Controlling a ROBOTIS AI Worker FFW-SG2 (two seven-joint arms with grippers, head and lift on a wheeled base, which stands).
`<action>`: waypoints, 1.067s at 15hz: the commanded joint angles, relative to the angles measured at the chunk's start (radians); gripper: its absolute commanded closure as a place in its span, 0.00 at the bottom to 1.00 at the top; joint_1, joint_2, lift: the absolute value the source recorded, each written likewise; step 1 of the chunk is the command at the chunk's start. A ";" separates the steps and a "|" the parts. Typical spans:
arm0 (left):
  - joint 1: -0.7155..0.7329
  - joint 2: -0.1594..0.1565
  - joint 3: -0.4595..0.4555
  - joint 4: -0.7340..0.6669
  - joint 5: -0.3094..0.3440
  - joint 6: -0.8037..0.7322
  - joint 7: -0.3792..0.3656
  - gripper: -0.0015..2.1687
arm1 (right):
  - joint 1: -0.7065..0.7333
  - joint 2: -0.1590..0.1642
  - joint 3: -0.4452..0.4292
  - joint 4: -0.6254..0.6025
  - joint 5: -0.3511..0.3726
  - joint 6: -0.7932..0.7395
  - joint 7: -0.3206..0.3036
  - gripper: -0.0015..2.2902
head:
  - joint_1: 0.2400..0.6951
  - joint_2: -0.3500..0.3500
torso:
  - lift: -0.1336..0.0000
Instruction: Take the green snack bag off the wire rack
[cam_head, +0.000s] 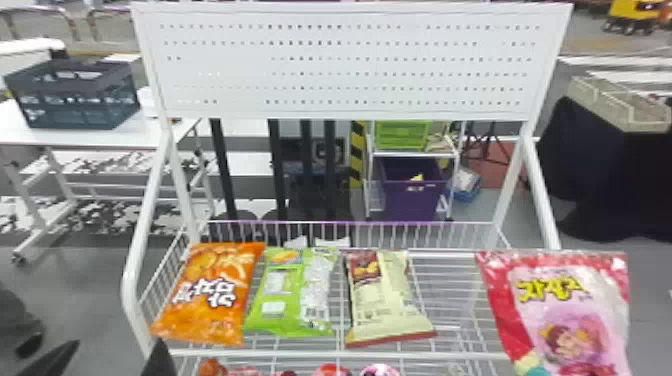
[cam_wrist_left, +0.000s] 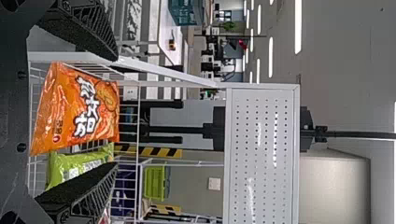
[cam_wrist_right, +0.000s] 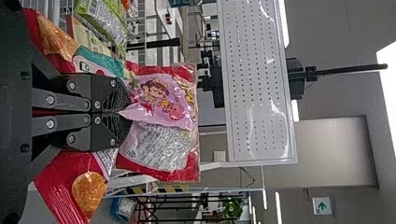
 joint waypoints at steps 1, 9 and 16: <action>-0.001 0.000 -0.001 0.000 0.000 0.000 0.000 0.04 | 0.000 0.000 0.000 0.000 0.001 0.000 0.000 0.97 | 0.57 0.50 | 1.00; -0.008 0.000 -0.006 0.002 0.002 0.000 0.000 0.04 | 0.000 0.002 -0.002 0.002 -0.001 0.000 0.003 0.97 | 0.57 0.50 | 1.00; -0.476 0.098 -0.394 0.243 0.000 0.196 0.138 0.05 | -0.006 0.003 0.006 0.008 0.008 0.000 0.003 0.97 | 0.57 0.50 | 1.00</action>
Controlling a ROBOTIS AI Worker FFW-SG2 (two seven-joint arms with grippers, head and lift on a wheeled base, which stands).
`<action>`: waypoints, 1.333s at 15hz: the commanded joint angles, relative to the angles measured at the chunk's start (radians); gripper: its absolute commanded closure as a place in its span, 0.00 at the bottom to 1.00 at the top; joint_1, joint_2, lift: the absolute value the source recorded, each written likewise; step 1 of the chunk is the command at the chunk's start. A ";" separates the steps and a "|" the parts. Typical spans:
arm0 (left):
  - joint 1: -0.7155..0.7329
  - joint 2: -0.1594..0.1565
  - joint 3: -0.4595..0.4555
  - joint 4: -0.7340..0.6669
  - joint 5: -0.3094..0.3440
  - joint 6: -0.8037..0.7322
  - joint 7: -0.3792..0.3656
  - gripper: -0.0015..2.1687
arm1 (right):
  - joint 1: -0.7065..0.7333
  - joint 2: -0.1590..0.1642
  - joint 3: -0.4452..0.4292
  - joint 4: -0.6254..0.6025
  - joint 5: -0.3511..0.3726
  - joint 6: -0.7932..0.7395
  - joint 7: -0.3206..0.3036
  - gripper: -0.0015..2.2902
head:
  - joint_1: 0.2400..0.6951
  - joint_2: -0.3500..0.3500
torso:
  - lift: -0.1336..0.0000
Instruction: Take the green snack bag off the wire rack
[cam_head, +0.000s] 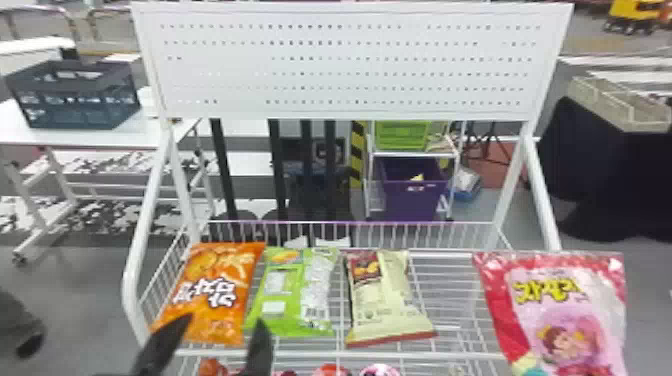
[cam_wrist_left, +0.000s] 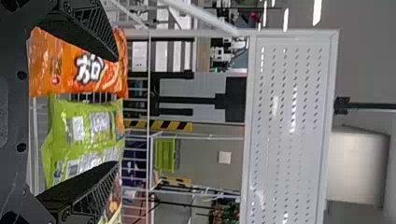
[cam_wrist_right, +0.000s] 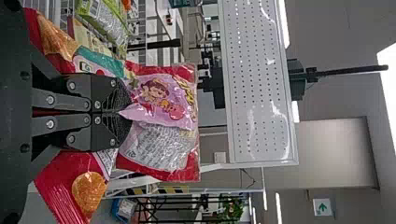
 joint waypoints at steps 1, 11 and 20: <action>-0.230 0.008 -0.172 0.136 0.012 0.082 0.050 0.05 | -0.001 0.000 0.001 -0.002 0.001 0.000 0.000 0.97 | 0.57 0.50 | 1.00; -0.755 -0.102 -0.367 0.700 0.192 0.221 0.097 0.05 | -0.012 -0.003 -0.002 0.009 0.000 0.000 0.000 0.97 | 0.57 0.50 | 1.00; -0.801 -0.098 -0.360 0.843 0.247 0.199 0.103 0.32 | -0.015 -0.011 -0.004 0.008 0.006 0.012 0.000 0.97 | 0.57 0.50 | 1.00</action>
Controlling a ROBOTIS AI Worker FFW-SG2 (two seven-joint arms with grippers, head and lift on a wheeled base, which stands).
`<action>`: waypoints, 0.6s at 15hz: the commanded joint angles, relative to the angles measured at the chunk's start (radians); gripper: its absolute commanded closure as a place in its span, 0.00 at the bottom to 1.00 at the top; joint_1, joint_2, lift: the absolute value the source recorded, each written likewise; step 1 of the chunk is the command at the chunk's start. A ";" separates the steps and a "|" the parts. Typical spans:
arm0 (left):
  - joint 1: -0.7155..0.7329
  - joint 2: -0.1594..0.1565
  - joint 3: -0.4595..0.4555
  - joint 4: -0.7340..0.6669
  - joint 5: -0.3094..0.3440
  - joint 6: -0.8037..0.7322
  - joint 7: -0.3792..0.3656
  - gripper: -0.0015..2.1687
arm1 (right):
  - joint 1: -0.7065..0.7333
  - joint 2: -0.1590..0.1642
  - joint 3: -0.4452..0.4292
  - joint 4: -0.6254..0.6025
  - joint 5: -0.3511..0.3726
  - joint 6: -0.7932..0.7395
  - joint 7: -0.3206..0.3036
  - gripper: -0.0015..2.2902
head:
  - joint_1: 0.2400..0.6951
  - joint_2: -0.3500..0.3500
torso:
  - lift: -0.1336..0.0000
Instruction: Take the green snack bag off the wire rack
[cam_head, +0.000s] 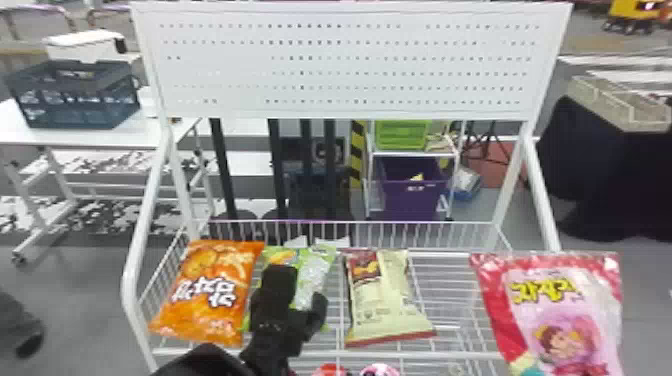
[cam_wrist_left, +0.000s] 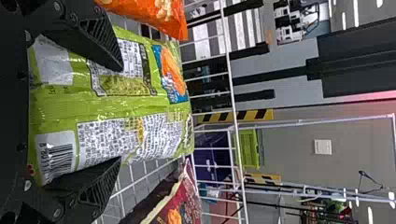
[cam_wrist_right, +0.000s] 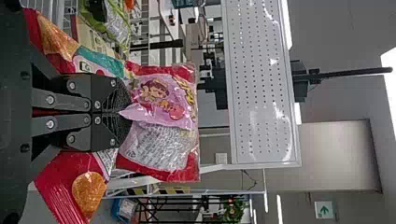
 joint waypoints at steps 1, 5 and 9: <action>0.003 0.002 0.002 -0.005 0.019 -0.001 0.017 0.58 | -0.001 -0.002 0.001 -0.002 0.003 0.004 0.000 0.97 | 0.57 0.50 | 1.00; 0.011 0.005 -0.003 -0.053 0.020 -0.001 0.048 0.91 | -0.001 -0.004 0.001 -0.003 0.003 0.004 0.000 0.97 | 0.57 0.50 | 1.00; 0.055 0.021 0.008 -0.142 -0.001 0.002 0.063 0.97 | -0.004 -0.004 0.001 0.000 0.000 0.004 -0.002 0.97 | 0.57 0.50 | 1.00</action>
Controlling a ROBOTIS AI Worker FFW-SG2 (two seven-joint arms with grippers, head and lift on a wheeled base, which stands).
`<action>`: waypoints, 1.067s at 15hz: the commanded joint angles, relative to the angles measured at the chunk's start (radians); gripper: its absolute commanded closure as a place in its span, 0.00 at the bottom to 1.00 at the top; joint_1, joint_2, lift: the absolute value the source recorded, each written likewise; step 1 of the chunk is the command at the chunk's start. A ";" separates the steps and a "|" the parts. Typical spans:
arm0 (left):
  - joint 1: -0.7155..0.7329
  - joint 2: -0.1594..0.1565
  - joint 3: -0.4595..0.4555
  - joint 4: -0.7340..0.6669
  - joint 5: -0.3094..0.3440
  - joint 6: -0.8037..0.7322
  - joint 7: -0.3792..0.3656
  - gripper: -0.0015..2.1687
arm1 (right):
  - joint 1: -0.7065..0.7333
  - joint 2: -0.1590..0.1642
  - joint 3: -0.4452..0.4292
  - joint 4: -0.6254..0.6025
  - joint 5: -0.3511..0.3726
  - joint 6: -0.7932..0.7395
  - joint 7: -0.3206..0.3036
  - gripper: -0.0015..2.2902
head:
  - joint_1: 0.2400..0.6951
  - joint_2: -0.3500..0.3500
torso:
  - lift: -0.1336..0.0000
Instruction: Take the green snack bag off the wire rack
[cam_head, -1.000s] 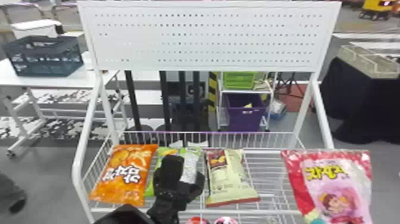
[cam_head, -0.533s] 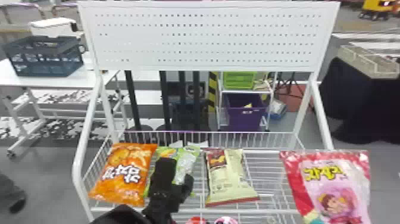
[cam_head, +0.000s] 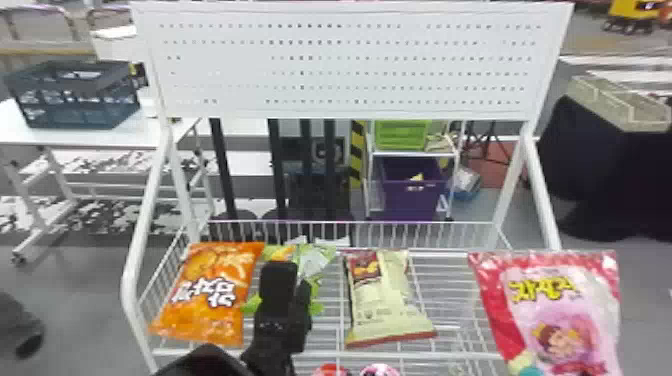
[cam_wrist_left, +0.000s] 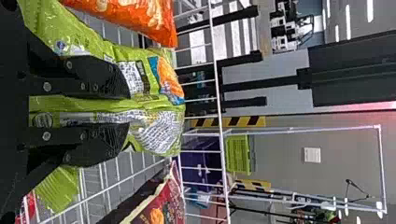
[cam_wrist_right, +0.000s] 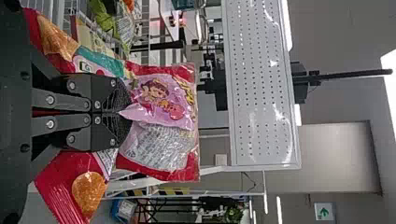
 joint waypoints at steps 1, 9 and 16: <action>0.048 0.018 0.008 -0.089 -0.038 0.000 0.018 0.97 | -0.003 -0.002 0.000 0.004 -0.001 0.000 0.001 0.97 | 0.57 0.50 | 1.00; 0.458 0.130 0.234 -0.609 -0.144 0.049 0.016 0.96 | -0.023 -0.008 0.009 0.016 -0.005 0.003 0.001 0.97 | 0.57 0.50 | 1.00; 0.899 0.150 0.512 -0.830 -0.187 -0.242 -0.034 0.96 | -0.029 -0.008 0.020 0.017 0.001 0.003 0.001 0.97 | 0.57 0.50 | 1.00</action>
